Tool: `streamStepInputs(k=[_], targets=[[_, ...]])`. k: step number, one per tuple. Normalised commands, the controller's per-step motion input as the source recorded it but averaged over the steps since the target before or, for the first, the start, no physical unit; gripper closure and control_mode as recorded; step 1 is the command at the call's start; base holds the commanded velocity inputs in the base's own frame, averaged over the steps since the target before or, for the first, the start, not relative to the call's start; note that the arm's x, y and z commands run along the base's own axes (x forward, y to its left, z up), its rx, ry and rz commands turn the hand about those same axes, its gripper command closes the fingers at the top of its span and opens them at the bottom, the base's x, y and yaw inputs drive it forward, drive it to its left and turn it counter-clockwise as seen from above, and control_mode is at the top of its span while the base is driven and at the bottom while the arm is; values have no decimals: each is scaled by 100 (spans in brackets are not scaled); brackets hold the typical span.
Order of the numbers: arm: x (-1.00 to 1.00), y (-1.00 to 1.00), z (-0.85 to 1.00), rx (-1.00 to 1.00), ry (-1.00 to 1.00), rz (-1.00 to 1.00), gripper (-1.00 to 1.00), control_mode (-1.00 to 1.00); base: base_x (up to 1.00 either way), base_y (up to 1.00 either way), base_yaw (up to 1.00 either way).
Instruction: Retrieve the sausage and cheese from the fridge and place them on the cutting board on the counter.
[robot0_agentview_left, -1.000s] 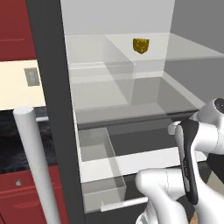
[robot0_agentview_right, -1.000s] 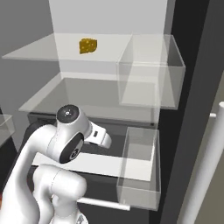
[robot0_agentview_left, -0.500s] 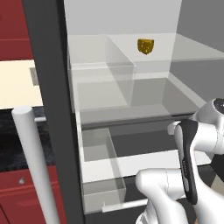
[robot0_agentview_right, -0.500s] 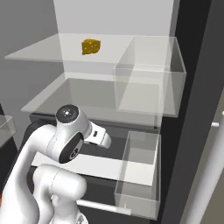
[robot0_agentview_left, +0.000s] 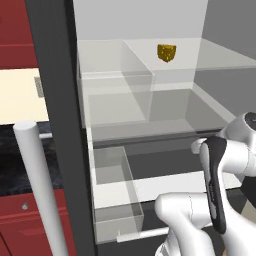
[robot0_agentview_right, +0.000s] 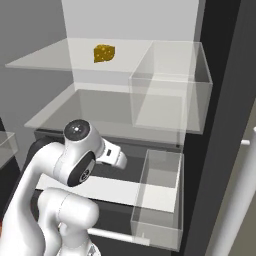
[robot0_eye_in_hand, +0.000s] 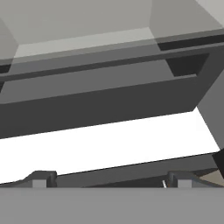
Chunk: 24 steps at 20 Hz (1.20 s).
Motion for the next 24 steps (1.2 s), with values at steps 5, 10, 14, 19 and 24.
streamStepInputs(k=[5,10,14,19,24], targets=[[-18,-1,20,-1,-39,7,-100,-100,0,0,0],[-15,4,32,-10,-19,0,-100,-100,0,0,0],[-3,22,35,-7,-7,0,-100,-100,0,0,0],[-3,19,52,-2,3,0,-100,-100,0,0,0],[-7,18,54,0,3,-2,-100,-100,0,0,0]])
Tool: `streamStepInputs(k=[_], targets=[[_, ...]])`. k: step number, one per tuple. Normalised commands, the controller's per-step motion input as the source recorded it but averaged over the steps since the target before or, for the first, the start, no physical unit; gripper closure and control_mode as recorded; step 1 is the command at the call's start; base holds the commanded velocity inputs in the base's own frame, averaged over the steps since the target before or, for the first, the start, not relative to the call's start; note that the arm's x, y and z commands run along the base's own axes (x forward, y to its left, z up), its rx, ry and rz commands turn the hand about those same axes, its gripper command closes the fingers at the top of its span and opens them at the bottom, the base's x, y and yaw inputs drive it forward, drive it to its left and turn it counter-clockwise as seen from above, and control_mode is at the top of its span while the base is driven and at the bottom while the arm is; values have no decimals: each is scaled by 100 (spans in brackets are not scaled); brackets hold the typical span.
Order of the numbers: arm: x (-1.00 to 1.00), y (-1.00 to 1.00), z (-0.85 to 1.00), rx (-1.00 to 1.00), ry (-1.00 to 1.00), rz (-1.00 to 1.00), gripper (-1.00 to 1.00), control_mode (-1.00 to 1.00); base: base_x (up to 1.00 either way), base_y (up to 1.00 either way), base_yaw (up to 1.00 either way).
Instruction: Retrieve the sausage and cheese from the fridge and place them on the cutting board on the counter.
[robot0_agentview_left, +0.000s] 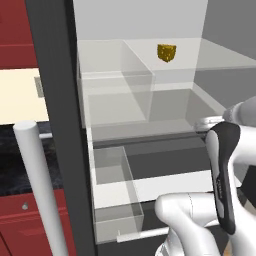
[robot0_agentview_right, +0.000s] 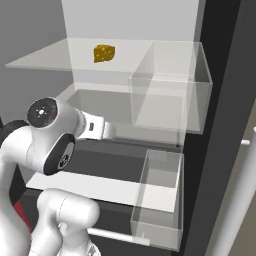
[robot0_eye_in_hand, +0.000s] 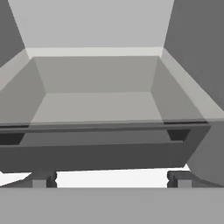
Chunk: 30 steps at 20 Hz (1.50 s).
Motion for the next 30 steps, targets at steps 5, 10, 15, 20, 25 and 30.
streamStepInputs(k=[5,10,15,20,25,30], targets=[[-6,18,53,0,-2,-10,-100,-100,0,0,0],[-16,19,35,-3,-22,-5,-100,-100,0,0,0],[-12,10,46,0,4,-9,-100,-100,0,0,0],[-8,14,42,0,-1,1,-100,-100,0,0,0],[-3,18,49,0,-1,0,-100,-100,0,0,0],[9,12,38,0,-4,9,-100,-100,0,0,0]])
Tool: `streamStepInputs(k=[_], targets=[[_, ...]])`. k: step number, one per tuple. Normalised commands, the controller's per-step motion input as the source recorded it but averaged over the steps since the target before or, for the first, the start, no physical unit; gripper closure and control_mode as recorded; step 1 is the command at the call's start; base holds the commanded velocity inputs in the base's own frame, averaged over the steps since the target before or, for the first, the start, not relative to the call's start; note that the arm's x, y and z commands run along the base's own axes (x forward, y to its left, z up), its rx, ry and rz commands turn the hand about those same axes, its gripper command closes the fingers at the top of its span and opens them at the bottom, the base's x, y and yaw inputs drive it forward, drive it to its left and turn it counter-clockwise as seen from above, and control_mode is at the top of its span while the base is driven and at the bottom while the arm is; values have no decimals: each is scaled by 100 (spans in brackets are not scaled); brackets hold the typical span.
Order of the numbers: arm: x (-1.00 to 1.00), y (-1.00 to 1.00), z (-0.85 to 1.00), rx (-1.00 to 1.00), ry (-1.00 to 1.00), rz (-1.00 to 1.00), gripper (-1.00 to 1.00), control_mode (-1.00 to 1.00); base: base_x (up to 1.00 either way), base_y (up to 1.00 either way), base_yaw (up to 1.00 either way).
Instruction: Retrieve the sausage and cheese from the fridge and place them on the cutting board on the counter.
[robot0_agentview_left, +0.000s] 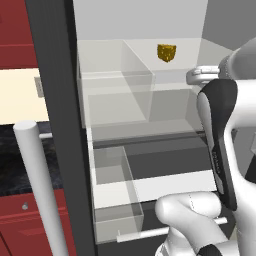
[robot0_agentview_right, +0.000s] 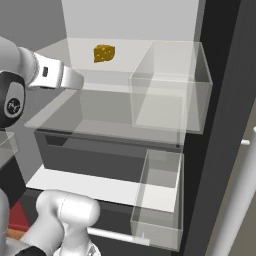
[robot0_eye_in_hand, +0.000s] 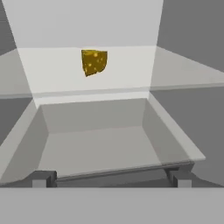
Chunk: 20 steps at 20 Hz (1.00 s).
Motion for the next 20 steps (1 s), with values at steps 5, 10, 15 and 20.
streamStepInputs(k=[5,10,15,20], targets=[[24,7,19,0,-8,15,-100,-100,0,0,0],[51,13,2,-4,0,2,-100,-100,0,0,0],[59,8,0,-1,0,-1,-100,-100,0,0,0],[53,1,0,0,0,-2,-100,-100,0,0,0]])
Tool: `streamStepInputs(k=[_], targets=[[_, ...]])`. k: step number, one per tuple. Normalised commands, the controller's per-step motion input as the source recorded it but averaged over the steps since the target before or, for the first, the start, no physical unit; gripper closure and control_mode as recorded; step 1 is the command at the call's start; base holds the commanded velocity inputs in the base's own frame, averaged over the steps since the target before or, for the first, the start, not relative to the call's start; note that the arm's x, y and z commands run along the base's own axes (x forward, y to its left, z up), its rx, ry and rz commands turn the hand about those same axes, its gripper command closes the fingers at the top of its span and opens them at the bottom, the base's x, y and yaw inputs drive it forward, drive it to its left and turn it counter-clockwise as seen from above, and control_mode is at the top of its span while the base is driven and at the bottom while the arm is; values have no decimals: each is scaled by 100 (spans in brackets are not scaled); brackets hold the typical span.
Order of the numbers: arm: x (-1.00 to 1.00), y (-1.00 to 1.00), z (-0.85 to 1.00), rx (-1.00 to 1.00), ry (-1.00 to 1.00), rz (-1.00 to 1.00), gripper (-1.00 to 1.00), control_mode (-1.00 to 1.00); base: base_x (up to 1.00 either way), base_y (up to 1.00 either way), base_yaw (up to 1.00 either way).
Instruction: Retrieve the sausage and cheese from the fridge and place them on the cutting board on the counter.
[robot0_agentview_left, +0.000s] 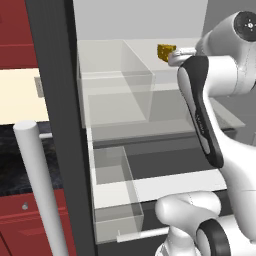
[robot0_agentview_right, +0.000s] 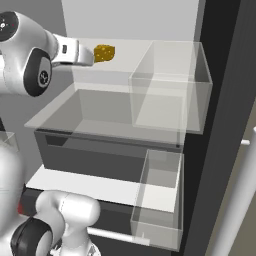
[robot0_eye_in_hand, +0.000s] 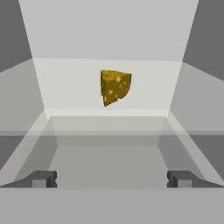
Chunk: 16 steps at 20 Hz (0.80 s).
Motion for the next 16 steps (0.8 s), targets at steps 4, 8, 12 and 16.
streamStepInputs(k=[4,8,12,16], targets=[[44,-4,7,0,0,-1,-100,-100,0,0,0],[36,0,21,4,0,-3,-100,-100,0,0,0],[45,0,25,5,4,-6,-100,-100,0,0,0],[46,0,13,7,9,-10,-100,-100,0,0,0]])
